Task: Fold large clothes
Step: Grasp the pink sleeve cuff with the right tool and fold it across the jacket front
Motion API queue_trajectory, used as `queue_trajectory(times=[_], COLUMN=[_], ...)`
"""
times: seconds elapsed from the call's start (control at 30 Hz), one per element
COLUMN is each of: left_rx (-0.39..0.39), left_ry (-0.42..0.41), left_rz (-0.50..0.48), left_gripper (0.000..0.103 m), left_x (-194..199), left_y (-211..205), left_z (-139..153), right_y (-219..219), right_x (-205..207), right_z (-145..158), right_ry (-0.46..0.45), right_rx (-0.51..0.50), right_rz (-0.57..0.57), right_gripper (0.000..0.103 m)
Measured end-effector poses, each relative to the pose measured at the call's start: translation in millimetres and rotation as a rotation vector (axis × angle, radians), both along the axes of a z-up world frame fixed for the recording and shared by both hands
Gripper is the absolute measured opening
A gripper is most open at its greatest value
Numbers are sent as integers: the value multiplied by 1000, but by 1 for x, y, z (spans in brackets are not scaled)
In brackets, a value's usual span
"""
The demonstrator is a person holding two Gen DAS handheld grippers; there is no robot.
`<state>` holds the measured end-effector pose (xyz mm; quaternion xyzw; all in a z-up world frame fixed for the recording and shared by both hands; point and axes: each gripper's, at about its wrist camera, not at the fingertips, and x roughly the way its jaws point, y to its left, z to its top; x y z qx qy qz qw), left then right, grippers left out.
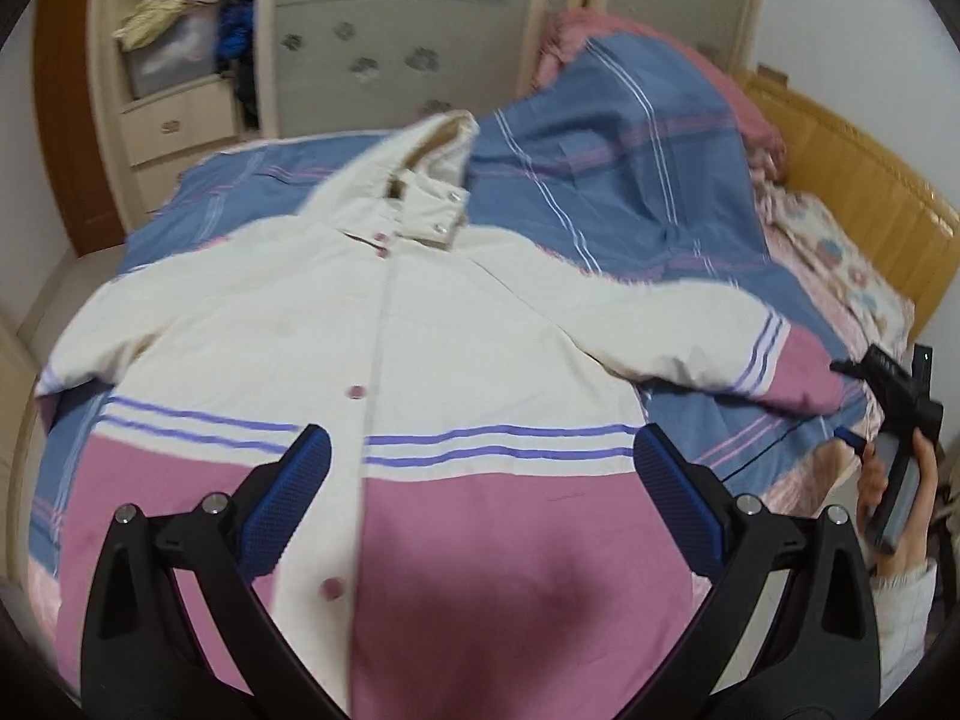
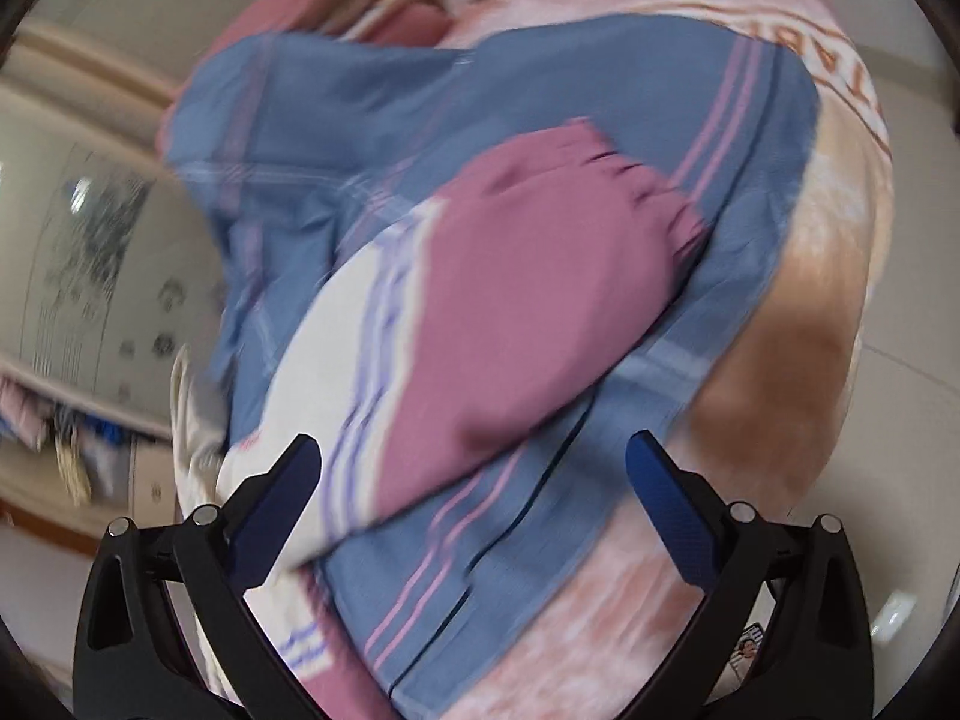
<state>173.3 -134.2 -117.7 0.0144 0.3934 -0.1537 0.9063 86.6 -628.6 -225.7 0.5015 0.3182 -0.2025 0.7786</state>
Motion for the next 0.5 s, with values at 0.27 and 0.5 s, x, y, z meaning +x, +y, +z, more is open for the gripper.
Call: queue_trajectory(times=[0.27,0.5], left_rx=[68,47], left_ry=[155,154], left_rz=[-42,27], left_gripper=[101,101], left_x=[46,49], left_y=[-51,-23], left_z=[-76,-79], right_y=[-58,-34], right_x=[7,-6], right_z=[-20,65], right_ry=[-122,-157], right_rx=[132,-111], right_rz=[-77,-100], right_gripper=[10,9])
